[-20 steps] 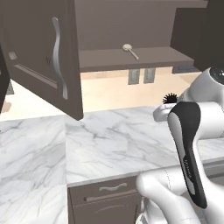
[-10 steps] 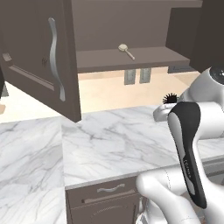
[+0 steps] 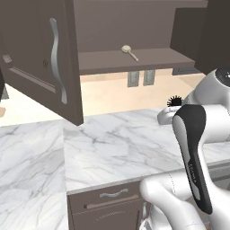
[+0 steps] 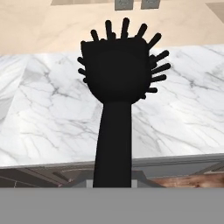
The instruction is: Pick up the dish brush and dish brush from the sink, and place them back in the cabinet, and close the cabinet doors.
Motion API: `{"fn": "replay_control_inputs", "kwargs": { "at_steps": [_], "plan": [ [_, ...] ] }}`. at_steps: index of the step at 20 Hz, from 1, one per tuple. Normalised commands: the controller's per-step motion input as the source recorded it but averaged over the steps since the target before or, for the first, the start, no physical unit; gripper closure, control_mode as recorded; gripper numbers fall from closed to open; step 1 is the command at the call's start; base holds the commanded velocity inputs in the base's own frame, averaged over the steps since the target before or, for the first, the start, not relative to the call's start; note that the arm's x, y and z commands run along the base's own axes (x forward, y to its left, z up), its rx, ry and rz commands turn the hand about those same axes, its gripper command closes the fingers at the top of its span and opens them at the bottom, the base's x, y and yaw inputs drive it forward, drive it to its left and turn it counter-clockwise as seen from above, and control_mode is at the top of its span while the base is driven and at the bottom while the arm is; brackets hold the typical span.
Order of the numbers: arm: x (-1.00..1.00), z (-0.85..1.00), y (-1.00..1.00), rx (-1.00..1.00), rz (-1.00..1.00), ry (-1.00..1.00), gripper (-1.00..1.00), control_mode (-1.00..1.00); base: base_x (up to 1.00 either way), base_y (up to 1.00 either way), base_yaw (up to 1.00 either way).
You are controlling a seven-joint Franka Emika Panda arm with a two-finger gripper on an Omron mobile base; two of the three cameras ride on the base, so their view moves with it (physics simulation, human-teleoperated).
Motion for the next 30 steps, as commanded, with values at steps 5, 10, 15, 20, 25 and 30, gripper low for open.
{"fn": "replay_control_inputs", "kwargs": {
  "at_steps": [5,10,15,20,25,30],
  "plan": [
    [0.00,0.00,0.00,0.00,0.00,0.00,1.00,1.00,0.00,-0.01,0.00],
    [0.00,0.00,0.00,0.00,0.00,0.00,1.00,1.00,0.00,0.00,0.00],
    [0.00,0.00,0.00,-0.01,0.00,-0.05,1.00,-1.00,0.00,0.00,0.00],
    [-0.01,0.23,0.00,-0.02,0.00,-0.17,1.00,-1.00,0.00,0.00,0.00],
    [0.00,0.43,0.00,-0.01,0.01,-0.24,1.00,-1.00,0.00,0.00,0.00],
    [0.01,0.53,0.02,0.00,0.01,-0.20,1.00,-1.00,0.00,0.00,0.00]
  ]
}}
